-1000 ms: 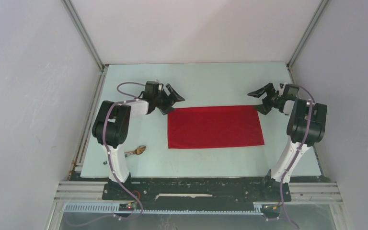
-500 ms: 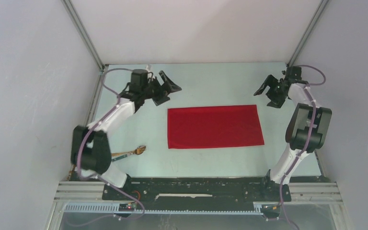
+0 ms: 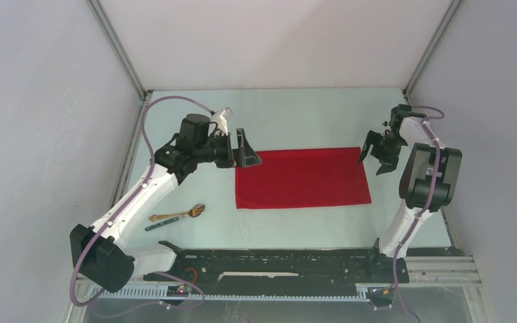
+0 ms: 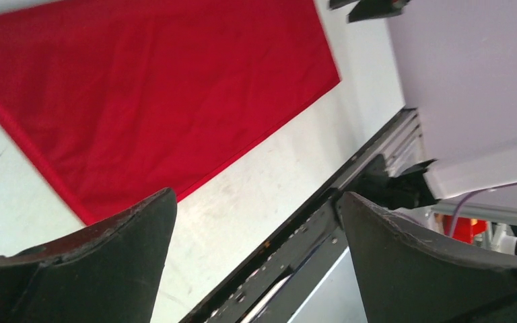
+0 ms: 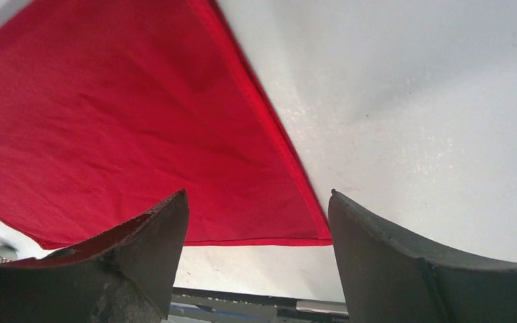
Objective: Fold the napkin into a case and place the utensils inside
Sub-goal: Smooth out the rectangle-folded napkin at the center of the board, then pick up the rectangle-folded napkin from the center of the board.
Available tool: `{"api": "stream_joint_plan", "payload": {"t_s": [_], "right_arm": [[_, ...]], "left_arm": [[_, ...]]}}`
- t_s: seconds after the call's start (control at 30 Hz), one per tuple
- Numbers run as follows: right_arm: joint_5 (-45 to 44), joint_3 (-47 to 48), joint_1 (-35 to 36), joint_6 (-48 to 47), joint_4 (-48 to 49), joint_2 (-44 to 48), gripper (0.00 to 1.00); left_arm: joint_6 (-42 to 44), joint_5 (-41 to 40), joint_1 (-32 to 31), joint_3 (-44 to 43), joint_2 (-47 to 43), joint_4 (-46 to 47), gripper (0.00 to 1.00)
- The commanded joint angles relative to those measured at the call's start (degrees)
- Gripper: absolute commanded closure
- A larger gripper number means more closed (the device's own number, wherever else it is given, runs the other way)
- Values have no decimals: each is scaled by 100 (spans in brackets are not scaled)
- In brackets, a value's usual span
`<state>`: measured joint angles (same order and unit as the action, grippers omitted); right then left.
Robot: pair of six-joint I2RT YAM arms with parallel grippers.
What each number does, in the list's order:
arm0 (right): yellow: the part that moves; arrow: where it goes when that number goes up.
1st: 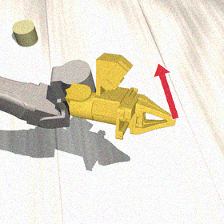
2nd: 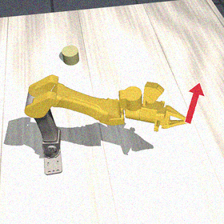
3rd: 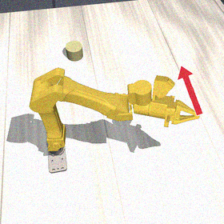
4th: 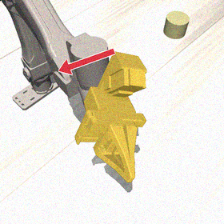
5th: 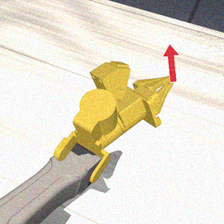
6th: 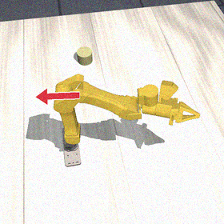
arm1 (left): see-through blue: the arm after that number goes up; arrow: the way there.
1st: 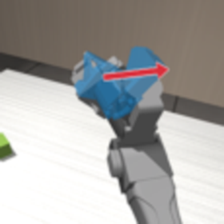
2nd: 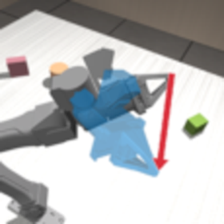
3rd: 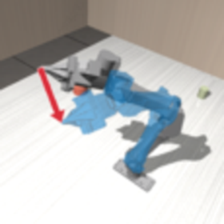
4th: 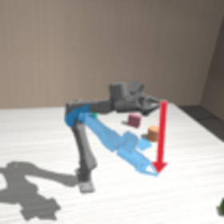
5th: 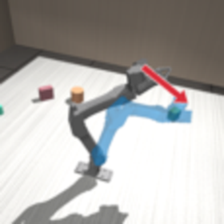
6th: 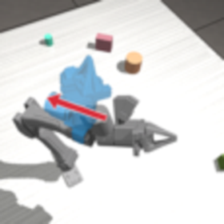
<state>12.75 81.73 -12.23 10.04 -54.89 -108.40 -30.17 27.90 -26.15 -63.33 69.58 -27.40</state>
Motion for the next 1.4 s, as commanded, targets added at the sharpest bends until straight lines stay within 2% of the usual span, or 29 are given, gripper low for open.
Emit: {"api": "stream_joint_plan", "payload": {"t_s": [0.0,0.13,0.2,0.33,0.77,0.9,1.03,1.37], "right_arm": [[-66,174,32,-445,-302,-178,19],[-32,148,85,-507,-276,-400,30],[-67,150,180,-548,-275,-510,32],[-467,143,365,-585,-286,-658,29],[-865,29,688,-504,-132,-870,25],[-1056,-72,867,-420,-12,-979,26],[-829,-171,855,-434,123,-1045,42],[-1268,-221,933,-441,273,-923,89]], "left_arm": [[587,-302,22,287,-209,-325,0],[766,-266,22,434,-243,-335,0],[790,-244,27,483,-207,-309,0],[746,34,31,529,-200,-239,0],[739,162,39,633,-355,-178,0],[754,126,48,654,-406,-194,0],[781,67,58,664,-432,-220,0],[795,76,58,671,-394,-229,0]]}}
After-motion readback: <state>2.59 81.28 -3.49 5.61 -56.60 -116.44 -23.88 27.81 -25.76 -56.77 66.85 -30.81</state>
